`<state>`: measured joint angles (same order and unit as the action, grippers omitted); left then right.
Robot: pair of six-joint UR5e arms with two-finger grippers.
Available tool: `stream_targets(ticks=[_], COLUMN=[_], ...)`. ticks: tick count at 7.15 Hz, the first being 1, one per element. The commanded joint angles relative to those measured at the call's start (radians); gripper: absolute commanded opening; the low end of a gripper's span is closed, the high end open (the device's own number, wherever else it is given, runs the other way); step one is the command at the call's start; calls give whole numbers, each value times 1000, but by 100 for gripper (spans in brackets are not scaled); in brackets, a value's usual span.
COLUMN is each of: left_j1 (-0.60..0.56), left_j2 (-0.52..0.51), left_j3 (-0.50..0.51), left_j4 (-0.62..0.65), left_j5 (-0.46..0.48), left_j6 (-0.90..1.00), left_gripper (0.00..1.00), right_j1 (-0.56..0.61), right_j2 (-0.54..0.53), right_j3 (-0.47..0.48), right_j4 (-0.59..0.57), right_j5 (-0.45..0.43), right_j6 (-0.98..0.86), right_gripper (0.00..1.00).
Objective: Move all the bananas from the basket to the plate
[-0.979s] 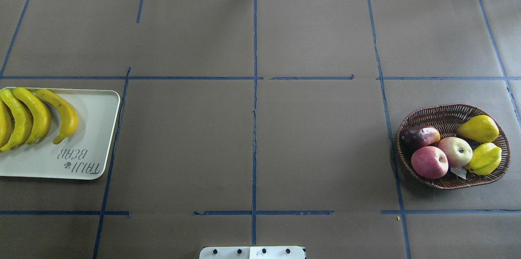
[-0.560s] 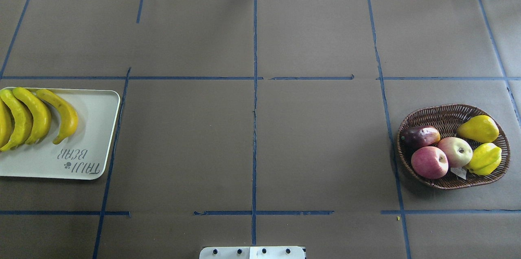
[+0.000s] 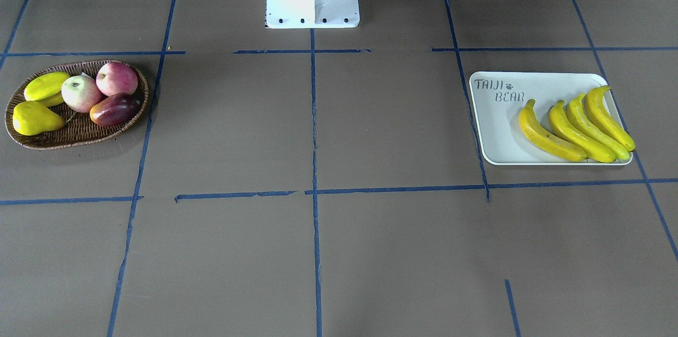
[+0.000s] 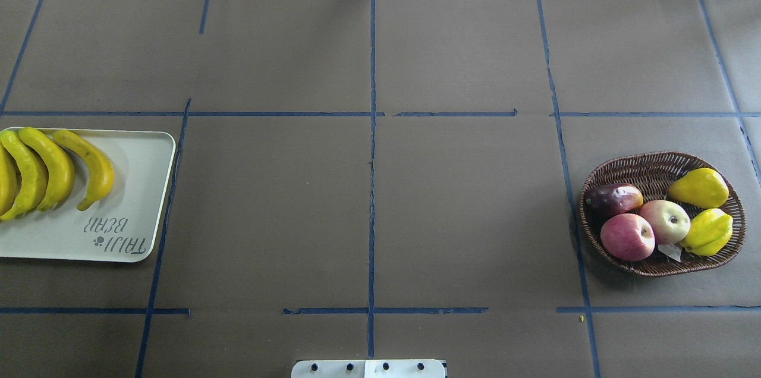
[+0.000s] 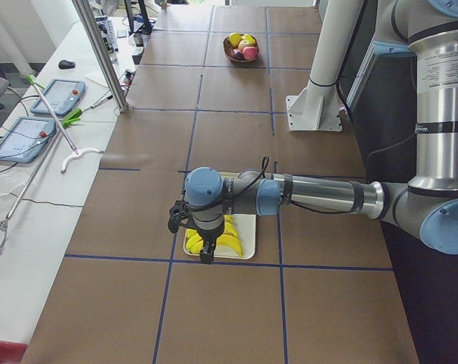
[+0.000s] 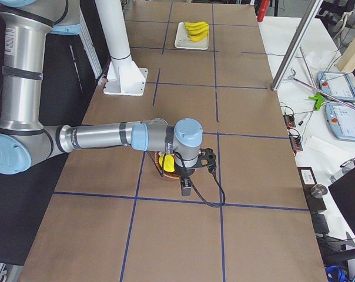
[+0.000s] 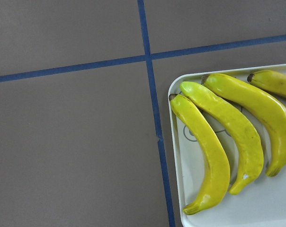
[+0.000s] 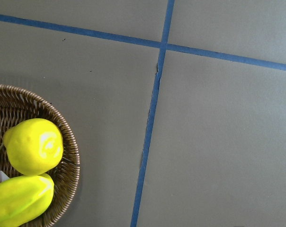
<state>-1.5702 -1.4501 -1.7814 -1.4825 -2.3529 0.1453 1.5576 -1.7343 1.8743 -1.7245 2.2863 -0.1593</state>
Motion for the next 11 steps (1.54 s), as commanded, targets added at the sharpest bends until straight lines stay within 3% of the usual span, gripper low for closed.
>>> stream_targets(ticks=[1,11], left_j1=[-1,1], left_j2=[3,40], left_j3=[-24,-30], left_j4=[8,-2], left_j5=[6,0], left_j6=[0,2], left_gripper=[100,100], right_j1=[-1,-1], right_j2=[1,5], right_j3=[0,-1], right_j4=[0,0], right_j5=[1,4], right_j6=[1,1], right_gripper=[99,99])
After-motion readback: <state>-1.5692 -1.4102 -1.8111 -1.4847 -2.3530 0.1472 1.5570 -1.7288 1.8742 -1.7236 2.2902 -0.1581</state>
